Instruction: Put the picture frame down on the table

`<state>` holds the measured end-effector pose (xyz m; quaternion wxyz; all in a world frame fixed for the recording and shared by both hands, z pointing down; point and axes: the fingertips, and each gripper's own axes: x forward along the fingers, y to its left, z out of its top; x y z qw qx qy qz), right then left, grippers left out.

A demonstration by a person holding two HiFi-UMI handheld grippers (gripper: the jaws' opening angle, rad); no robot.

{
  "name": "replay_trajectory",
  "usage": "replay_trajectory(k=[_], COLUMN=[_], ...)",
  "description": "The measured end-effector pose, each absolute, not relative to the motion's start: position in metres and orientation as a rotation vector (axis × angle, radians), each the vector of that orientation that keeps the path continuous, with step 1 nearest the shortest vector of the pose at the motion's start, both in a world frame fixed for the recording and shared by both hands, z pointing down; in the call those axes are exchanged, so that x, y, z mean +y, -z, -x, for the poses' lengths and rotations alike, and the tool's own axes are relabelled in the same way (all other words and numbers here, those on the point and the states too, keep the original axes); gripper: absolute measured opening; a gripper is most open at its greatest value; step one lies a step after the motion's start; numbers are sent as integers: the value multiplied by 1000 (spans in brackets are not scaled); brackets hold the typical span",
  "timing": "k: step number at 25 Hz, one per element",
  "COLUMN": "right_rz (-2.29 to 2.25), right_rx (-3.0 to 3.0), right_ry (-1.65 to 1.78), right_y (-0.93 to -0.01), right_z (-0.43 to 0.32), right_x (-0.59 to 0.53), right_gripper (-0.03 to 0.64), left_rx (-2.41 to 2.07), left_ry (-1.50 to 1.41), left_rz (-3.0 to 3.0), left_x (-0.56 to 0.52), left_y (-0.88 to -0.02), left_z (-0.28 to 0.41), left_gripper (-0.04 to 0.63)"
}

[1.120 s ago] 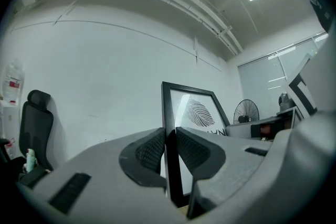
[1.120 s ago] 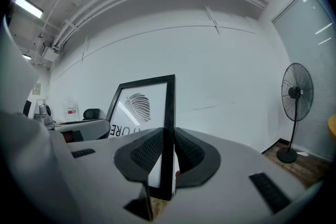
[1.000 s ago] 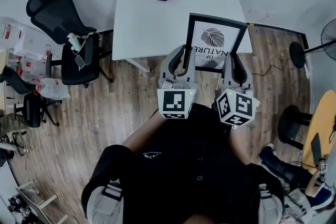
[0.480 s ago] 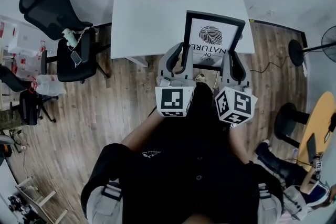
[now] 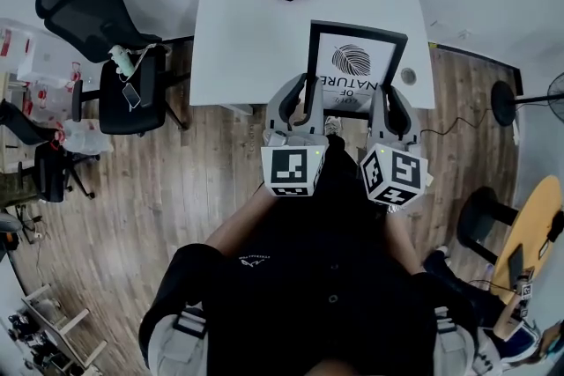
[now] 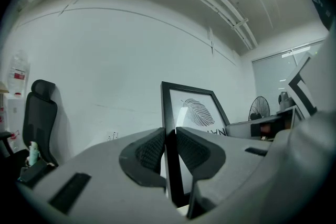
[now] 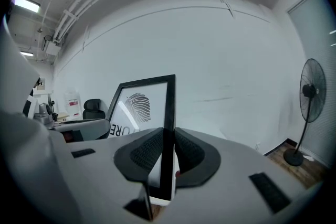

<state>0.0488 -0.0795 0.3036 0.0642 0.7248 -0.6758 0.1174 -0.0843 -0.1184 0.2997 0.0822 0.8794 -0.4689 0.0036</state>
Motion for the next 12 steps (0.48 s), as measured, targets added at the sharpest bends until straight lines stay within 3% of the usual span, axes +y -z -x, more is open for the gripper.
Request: replay_trajectory(k=[12], right_rz=[-2075], right_rx=[-2093], right_ry=[-457], right_y=[-324], right_z=[-86], right_x=[-179], right_gripper=[66], left_rx=[-1473], left_ry=[-106], left_rz=[-2554], left_x=[-207], left_y=[-315], left_z=[49], left_gripper=[72])
